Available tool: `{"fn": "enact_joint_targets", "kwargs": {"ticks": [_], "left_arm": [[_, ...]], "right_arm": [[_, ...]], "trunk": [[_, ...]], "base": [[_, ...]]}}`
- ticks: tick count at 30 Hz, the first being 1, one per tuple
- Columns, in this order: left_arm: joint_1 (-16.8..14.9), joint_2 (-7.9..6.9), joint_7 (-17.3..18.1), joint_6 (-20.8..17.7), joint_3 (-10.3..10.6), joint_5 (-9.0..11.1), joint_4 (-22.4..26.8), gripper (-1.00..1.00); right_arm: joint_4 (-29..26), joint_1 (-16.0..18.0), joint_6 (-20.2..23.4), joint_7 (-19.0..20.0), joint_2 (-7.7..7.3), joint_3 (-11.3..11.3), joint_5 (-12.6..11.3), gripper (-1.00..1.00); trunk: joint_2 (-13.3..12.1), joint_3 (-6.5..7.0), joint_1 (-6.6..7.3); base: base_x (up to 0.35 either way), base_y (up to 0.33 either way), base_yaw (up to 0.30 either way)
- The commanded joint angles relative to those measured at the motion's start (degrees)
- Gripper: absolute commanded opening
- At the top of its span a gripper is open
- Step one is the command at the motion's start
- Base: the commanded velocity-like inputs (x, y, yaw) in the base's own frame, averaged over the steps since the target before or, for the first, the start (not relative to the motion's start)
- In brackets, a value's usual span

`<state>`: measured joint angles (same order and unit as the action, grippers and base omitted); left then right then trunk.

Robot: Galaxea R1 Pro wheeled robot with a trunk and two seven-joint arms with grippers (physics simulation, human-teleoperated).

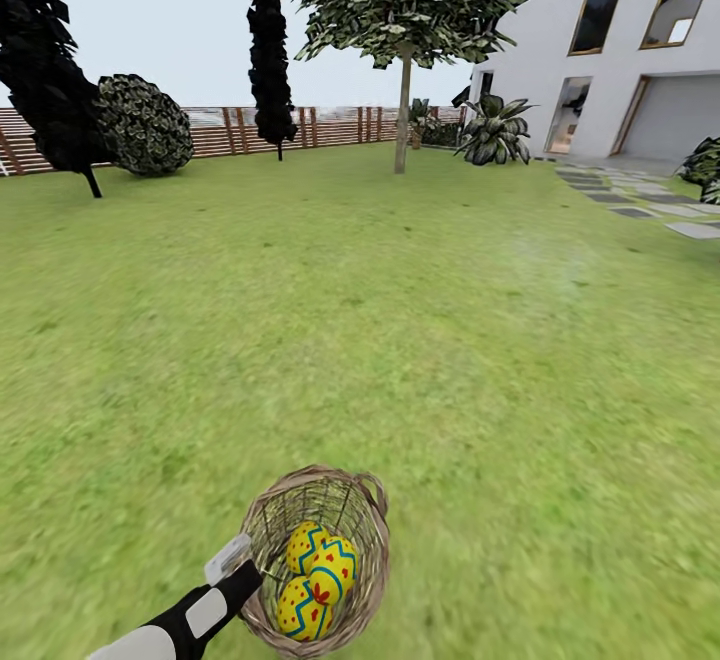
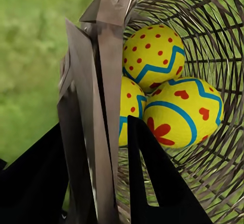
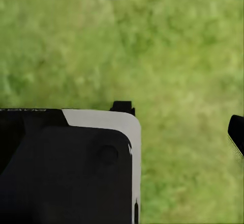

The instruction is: Take the three Easter eggs out of the wicker basket on the lawn in the garden, then place them on the lawn next to a single tree (choose any tree) so that all three eggs are next to the same tree and none are left in the basket.

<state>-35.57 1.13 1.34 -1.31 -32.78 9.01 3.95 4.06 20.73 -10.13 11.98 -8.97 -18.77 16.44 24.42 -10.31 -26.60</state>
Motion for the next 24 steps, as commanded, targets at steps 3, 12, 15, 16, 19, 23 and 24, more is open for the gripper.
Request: {"fn": "enact_joint_targets", "kwargs": {"ticks": [3,12,15,16,19,23,24], "left_arm": [[-0.03,0.01,0.20,-0.16,-0.09,0.66,0.09,-1.00],[-0.03,0.01,0.15,-0.18,-0.09,0.66,0.09,-1.00],[-0.03,0.01,0.15,-0.18,-0.09,0.66,0.09,-1.00],[-0.03,0.01,0.15,-0.18,-0.09,0.66,0.09,-1.00],[-0.03,0.01,0.18,-0.18,-0.03,0.70,0.09,-1.00],[-0.03,0.01,0.20,-0.18,-0.07,0.69,0.09,-1.00],[-0.03,0.01,0.21,-0.18,-0.08,0.67,0.09,-1.00]], "right_arm": [[0.25,0.10,-0.42,0.06,-0.07,-0.48,0.43,1.00],[0.25,0.10,-0.42,0.06,-0.05,-0.48,0.43,1.00],[0.25,0.10,-0.42,0.06,-0.06,-0.48,0.43,1.00],[0.25,0.10,-0.42,0.06,-0.04,-0.48,0.43,1.00],[0.25,0.10,-0.42,0.06,-0.06,-0.48,0.43,1.00],[0.25,0.10,-0.42,0.06,-0.05,-0.48,0.43,1.00],[0.25,0.10,-0.52,0.06,0.02,-0.47,0.47,1.00]], "trunk": [[0.11,-0.10,-0.06],[0.11,-0.10,-0.06],[0.11,-0.10,-0.06],[0.11,-0.10,-0.06],[0.11,-0.10,-0.06],[0.11,-0.10,-0.06],[0.11,-0.10,-0.06]], "base": [[0.341,0.000,0.000],[0.341,0.000,0.000],[0.340,0.000,0.000],[0.341,0.000,0.000],[0.341,0.000,0.000],[0.341,0.000,0.000],[0.341,0.000,0.000]]}}
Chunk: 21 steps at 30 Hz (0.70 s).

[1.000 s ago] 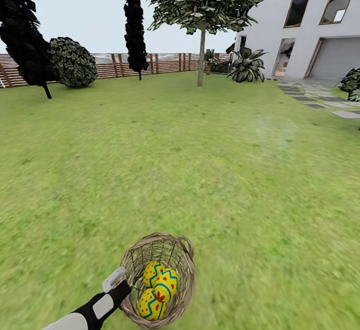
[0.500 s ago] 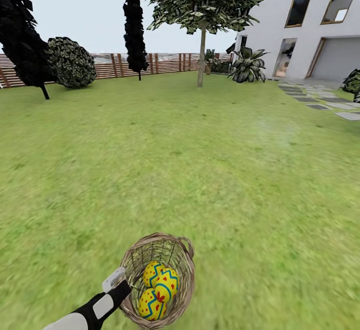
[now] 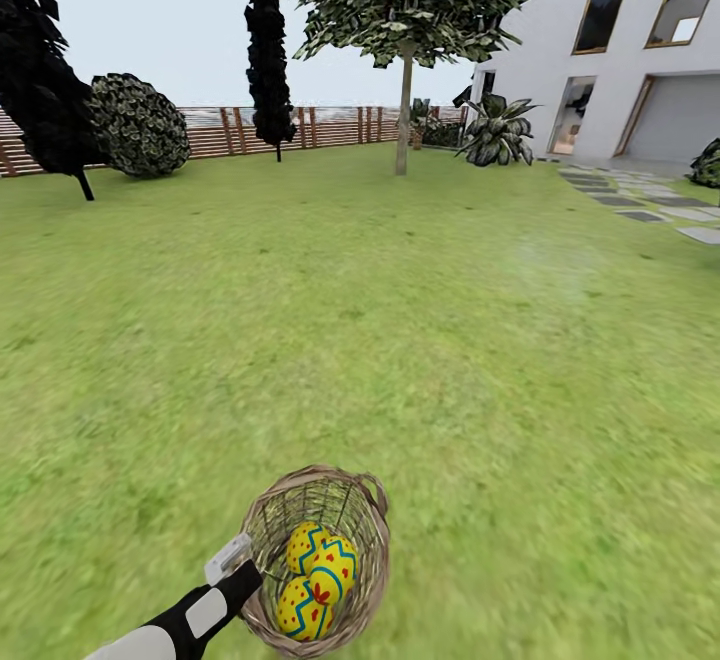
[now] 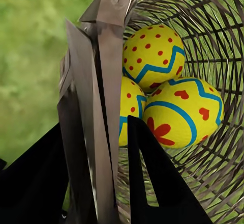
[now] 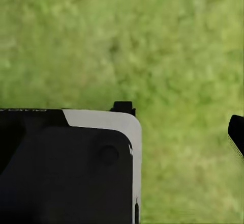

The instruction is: Take the three Easter eggs out of the wicker basket on the lawn in the garden, then place them on the lawn next to a single tree (choose any tree) so that all three eggs are next to the same tree and none are left in the basket.

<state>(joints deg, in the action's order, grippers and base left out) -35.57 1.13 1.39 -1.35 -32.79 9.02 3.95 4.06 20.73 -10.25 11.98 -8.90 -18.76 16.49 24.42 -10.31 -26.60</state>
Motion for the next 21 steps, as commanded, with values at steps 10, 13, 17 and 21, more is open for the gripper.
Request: {"fn": "enact_joint_targets", "kwargs": {"ticks": [10,13,17,21], "left_arm": [[-0.03,0.01,0.19,-0.15,-0.01,0.65,0.09,-1.00],[-0.03,0.03,0.19,-0.15,0.00,0.65,0.09,-1.00],[-0.03,0.01,0.19,-0.15,-0.01,0.65,0.09,-1.00],[-0.03,0.01,0.19,-0.15,-0.03,0.65,0.09,-1.00]], "right_arm": [[0.33,0.01,-0.29,0.07,0.36,-0.49,0.38,1.00],[0.34,0.01,-0.30,0.07,0.37,-0.49,0.38,1.00],[0.34,0.01,-0.30,0.07,0.37,-0.49,0.38,1.00],[0.34,0.01,-0.30,0.07,0.38,-0.49,0.38,1.00]], "trunk": [[0.11,-0.10,-0.06],[0.11,-0.10,-0.06],[0.11,-0.10,-0.06],[0.11,-0.10,-0.06]], "base": [[0.341,0.000,0.000],[0.341,0.000,0.000],[0.341,0.000,0.000],[0.341,0.000,0.000]]}}
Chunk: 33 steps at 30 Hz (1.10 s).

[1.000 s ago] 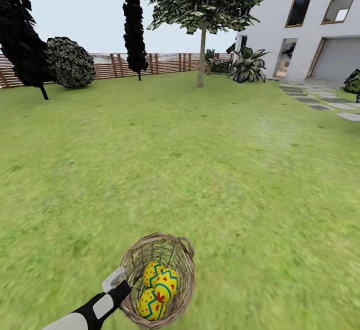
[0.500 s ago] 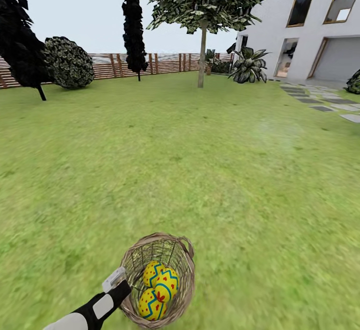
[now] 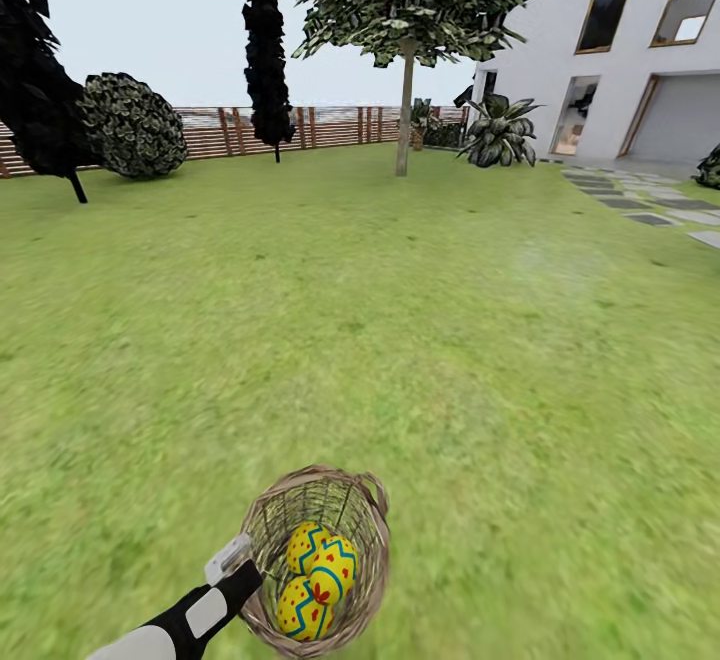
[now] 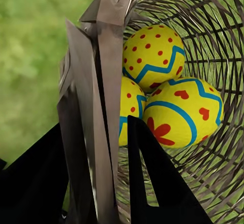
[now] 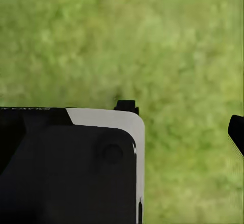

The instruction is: Take the three Easter eggs out of the wicker basket on the lawn in the garden, then place them on the lawn next to a single tree (choose any tree) so that all three eggs are next to the same tree and none are left in the basket.

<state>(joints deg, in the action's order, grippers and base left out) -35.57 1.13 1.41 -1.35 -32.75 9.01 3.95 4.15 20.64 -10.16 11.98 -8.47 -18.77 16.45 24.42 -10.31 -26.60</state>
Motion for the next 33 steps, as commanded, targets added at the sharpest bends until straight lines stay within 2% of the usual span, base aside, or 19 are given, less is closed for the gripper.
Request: {"fn": "enact_joint_targets", "kwargs": {"ticks": [1,33], "left_arm": [[-0.03,0.01,0.17,-0.15,-0.07,0.66,0.09,-1.00],[-0.03,0.01,0.17,-0.15,-0.09,0.66,0.09,-1.00]], "right_arm": [[0.25,0.10,-0.39,0.06,-0.07,-0.48,0.43,1.00],[0.25,0.10,-0.39,0.06,-0.06,-0.48,0.43,1.00]], "trunk": [[0.10,-0.10,-0.06],[0.10,-0.10,-0.06]], "base": [[0.341,0.000,0.000],[0.341,0.000,0.000]]}}
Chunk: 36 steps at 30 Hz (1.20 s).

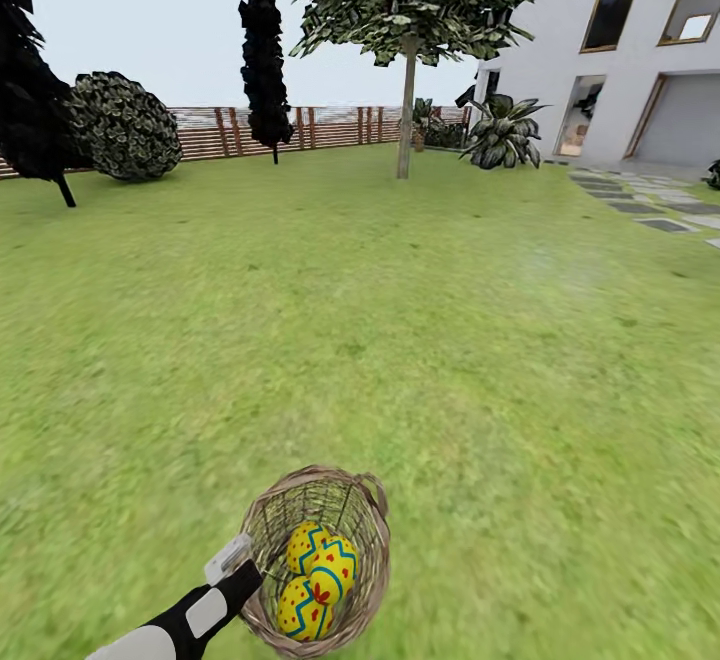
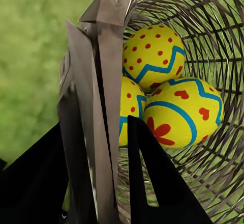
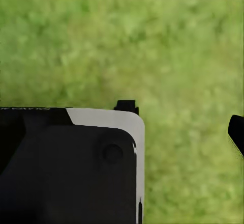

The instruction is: Take the three Easter eggs out of the wicker basket on the lawn in the garden, then place them on the lawn next to a single tree (choose any tree) so that all three eggs are next to the same tree and none are left in the basket.

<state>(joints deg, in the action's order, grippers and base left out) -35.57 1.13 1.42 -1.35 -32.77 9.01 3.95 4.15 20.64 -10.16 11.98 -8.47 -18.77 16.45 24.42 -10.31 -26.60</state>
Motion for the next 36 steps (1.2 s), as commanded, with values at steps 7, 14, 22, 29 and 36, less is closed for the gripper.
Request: {"fn": "enact_joint_targets", "kwargs": {"ticks": [7,14,22,29,36], "left_arm": [[-0.03,0.09,0.17,-0.15,-0.02,0.66,0.09,-1.00],[-0.03,0.02,0.17,-0.23,-0.02,0.66,0.18,-1.00],[-0.03,0.07,0.17,-0.24,-0.01,0.66,0.11,-1.00],[-0.03,0.05,0.17,-0.24,-0.01,0.66,0.09,-1.00],[-0.03,0.08,0.17,-0.24,-0.01,0.66,0.09,-1.00]], "right_arm": [[0.25,0.10,-0.39,0.06,-0.06,-0.48,0.43,1.00],[0.25,0.10,-0.39,0.06,-0.05,-0.48,0.43,1.00],[0.25,0.10,-0.39,0.06,-0.05,-0.48,0.43,1.00],[0.25,0.10,-0.39,0.06,-0.05,-0.48,0.43,1.00],[0.25,0.10,-0.39,0.06,-0.05,-0.48,0.43,1.00]], "trunk": [[0.10,-0.10,-0.06],[0.10,-0.10,-0.06],[0.10,-0.10,-0.06],[0.10,-0.10,-0.06],[0.10,-0.10,-0.06]], "base": [[0.341,0.000,0.000],[0.341,0.000,0.000],[0.341,0.000,0.000],[0.341,0.000,0.000],[0.341,0.000,0.000]]}}
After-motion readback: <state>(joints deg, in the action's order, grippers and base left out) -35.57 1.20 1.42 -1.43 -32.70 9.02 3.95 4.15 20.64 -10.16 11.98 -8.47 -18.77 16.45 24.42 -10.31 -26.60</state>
